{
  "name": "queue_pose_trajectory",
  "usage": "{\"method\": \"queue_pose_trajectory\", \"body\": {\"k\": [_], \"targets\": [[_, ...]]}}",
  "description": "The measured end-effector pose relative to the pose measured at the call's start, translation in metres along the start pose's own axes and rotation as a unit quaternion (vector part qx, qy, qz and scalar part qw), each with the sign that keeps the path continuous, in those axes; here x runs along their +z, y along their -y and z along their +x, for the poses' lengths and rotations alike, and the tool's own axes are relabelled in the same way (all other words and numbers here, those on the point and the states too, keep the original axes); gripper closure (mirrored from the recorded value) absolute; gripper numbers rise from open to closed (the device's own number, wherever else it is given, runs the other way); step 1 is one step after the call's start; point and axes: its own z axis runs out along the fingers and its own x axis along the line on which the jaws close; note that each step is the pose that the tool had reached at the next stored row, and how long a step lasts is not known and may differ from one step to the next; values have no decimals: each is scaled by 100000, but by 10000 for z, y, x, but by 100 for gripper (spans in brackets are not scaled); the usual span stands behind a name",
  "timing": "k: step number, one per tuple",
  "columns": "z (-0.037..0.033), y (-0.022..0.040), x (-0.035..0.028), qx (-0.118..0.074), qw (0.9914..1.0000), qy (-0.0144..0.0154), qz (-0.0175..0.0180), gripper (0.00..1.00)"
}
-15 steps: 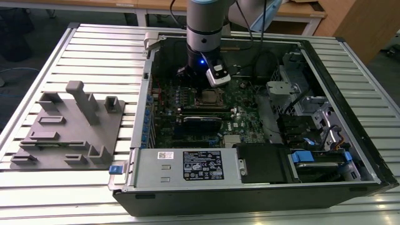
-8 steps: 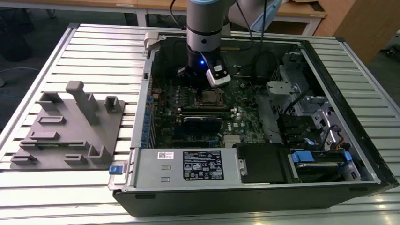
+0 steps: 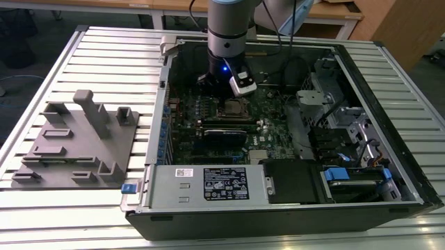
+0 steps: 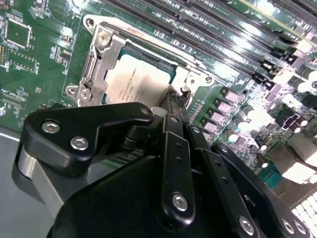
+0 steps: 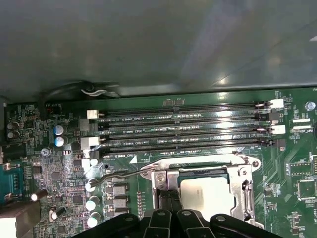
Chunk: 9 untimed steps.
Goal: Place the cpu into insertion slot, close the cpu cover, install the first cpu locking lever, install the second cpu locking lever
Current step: 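Close the cpu cover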
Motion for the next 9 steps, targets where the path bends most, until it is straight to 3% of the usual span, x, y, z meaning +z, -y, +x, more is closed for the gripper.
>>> {"method": "queue_pose_trajectory", "body": {"k": [7,9], "targets": [[-2,1,-146,-2,100000,-46,76,90],[-2,0,-153,-2,100000,-40,68,90]]}}
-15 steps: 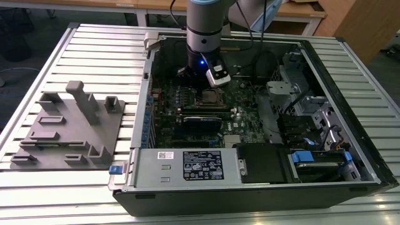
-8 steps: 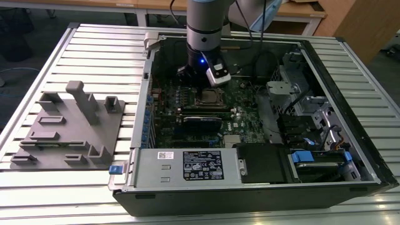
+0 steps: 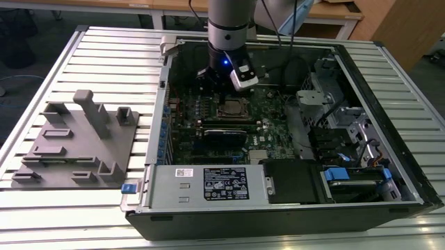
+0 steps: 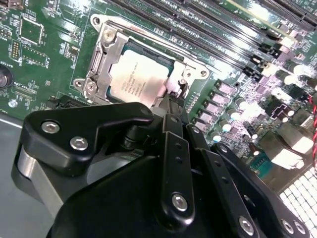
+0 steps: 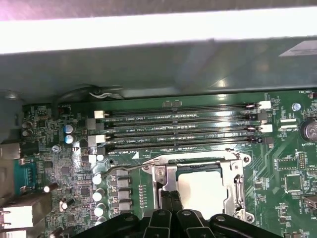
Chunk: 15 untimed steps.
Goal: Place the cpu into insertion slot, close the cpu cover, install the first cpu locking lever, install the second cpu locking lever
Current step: 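Close the cpu cover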
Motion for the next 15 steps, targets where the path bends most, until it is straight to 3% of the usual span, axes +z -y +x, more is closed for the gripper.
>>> {"method": "queue_pose_trajectory", "body": {"k": [3,10,15], "targets": [[-32,-3,0,1,100000,-8,8,90],[-234,-19,5,-1,100000,-11,10,90],[-241,-20,-23,3,100000,-17,12,90]]}}
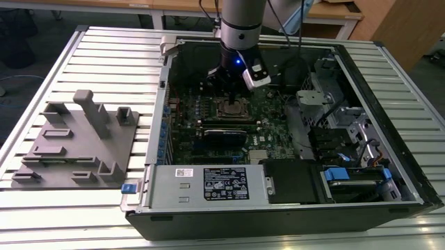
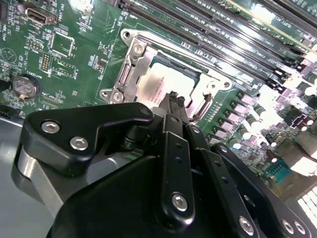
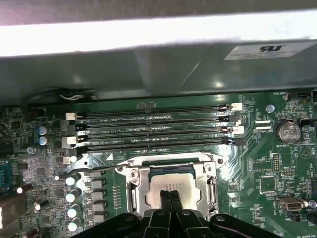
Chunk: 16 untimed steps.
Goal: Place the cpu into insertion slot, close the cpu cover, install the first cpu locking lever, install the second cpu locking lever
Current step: 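Close the cpu cover, then install the first cpu locking lever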
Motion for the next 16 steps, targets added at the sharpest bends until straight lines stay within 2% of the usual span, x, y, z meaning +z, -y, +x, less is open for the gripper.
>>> {"method": "queue_pose_trajectory", "body": {"k": [4,8,10,16], "targets": [[-1,-1,-31,-2,100000,2,-3,90],[-1,-1,-33,-3,100000,2,-4,90],[-3,-2,-97,-3,100000,3,-5,90],[-3,-1,-101,-1,100000,2,-3,90]]}}
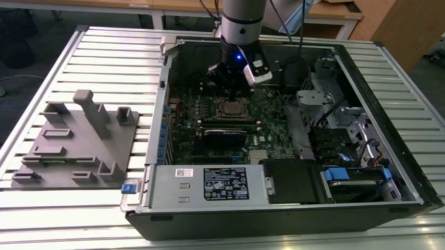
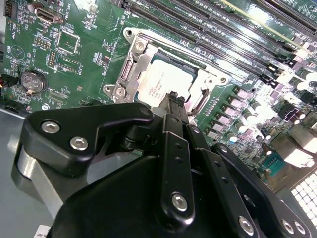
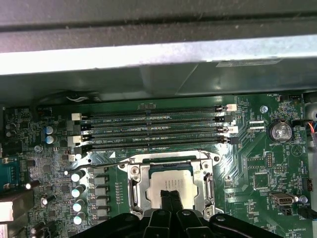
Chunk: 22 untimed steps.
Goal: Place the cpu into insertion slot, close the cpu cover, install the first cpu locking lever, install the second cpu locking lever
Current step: 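Install the first cpu locking lever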
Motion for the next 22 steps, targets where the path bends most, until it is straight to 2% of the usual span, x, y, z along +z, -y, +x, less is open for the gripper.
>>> {"method": "queue_pose_trajectory", "body": {"k": [13,22], "targets": [[-2,-1,-90,-1,100000,-8,2,90],[-5,-3,-200,-1,100000,-7,0,90]]}}
